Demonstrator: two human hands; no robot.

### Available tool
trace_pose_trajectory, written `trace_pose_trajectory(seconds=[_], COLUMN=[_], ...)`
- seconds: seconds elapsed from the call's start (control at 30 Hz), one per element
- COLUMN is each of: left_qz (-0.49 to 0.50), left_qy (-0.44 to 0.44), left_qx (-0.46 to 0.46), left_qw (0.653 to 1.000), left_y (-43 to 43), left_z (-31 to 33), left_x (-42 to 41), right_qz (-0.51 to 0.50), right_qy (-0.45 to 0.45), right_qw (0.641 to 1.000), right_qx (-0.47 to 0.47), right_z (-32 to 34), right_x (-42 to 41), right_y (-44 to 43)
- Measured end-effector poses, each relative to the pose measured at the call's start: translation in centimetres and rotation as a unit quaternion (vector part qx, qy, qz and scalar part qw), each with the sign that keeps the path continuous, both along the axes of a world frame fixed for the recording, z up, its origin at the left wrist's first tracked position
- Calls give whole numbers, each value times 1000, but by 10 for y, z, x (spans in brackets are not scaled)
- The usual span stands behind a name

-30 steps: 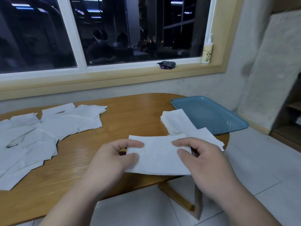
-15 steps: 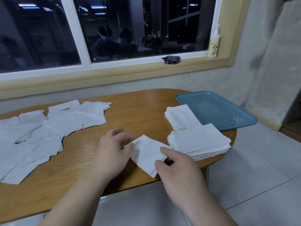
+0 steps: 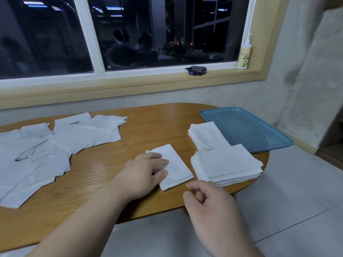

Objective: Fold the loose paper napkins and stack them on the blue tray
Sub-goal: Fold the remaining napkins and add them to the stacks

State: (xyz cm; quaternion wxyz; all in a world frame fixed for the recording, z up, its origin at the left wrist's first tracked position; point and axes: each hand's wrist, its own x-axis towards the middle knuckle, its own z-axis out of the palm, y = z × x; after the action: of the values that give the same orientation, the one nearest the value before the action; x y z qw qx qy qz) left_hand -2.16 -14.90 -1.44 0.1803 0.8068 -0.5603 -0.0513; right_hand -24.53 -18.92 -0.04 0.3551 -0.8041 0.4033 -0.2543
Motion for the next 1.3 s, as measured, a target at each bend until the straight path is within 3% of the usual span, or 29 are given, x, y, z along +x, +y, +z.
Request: trace_pose_trajectory(seconds=[0.3,0.5,0.7,0.93,1.3], left_qz=[-26,-46,47,208,260], left_qy=[52,77,84,83,67], left_qx=[24,6,-97,-160,-218], left_qw=[998,996,991,961,938], left_y=[-52,-33,63,168,205], left_z=[7,10,24,13,10], left_x=[32,32,17,36,91], right_qz=[2,5,69,138,193], right_qy=[-16,-18,-11,-3,99], right_qw=[1000,1000,998,990,967], right_qx=[18,12,-9,-41,-134], right_z=[1,0,9,13,19], right_x=[6,9,42,136,298], right_y=[-6,-5,10,44,54])
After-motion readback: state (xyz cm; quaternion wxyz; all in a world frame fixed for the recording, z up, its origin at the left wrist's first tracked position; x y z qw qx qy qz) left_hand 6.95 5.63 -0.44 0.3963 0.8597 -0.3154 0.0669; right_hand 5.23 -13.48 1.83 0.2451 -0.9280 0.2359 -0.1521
